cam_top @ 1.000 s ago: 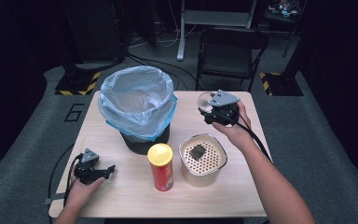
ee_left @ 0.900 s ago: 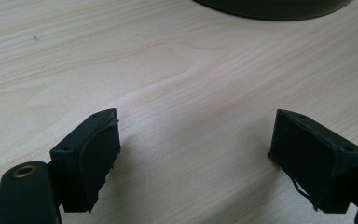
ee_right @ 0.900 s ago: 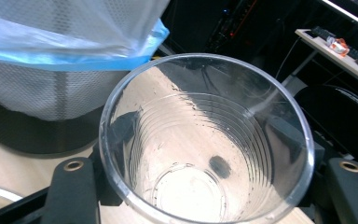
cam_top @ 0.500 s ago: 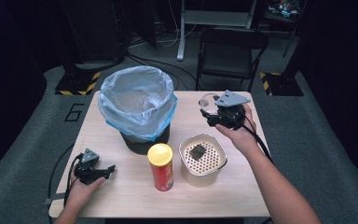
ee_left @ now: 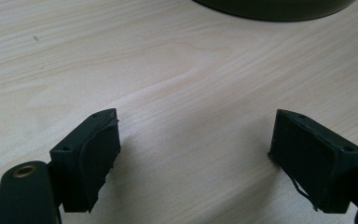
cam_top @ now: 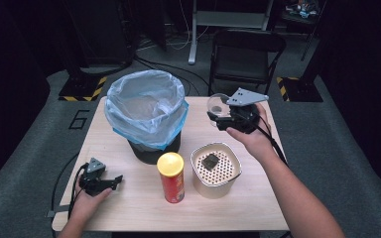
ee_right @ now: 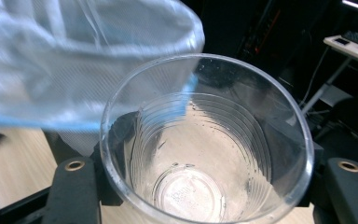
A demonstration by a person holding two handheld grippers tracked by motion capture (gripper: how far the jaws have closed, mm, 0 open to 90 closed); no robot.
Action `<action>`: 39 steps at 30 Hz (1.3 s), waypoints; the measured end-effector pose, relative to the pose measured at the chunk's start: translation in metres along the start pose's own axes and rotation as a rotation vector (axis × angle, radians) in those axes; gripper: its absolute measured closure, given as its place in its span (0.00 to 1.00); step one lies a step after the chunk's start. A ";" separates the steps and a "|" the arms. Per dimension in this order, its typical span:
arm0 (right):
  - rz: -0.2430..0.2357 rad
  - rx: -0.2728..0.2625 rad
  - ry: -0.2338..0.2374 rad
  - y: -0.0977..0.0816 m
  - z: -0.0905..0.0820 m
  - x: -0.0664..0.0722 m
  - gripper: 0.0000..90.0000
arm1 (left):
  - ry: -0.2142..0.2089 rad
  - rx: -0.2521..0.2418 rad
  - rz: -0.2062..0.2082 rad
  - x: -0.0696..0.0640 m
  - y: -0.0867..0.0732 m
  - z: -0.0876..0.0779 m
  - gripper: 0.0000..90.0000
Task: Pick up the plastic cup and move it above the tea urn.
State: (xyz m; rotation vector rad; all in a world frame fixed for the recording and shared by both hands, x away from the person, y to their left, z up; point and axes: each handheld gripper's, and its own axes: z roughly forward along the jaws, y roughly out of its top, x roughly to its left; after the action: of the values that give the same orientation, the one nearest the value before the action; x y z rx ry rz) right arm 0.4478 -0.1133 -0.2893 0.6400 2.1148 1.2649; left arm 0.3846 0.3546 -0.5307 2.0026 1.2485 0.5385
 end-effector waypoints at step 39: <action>0.070 -0.072 0.191 0.125 0.077 0.037 0.35 | -0.012 0.010 0.009 0.000 0.001 -0.001 0.16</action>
State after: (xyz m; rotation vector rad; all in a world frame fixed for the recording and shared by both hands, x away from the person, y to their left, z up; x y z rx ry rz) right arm 0.4878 0.0127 -0.2147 0.5870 2.2042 1.4863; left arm 0.3846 0.3548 -0.5299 2.0183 1.2378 0.5247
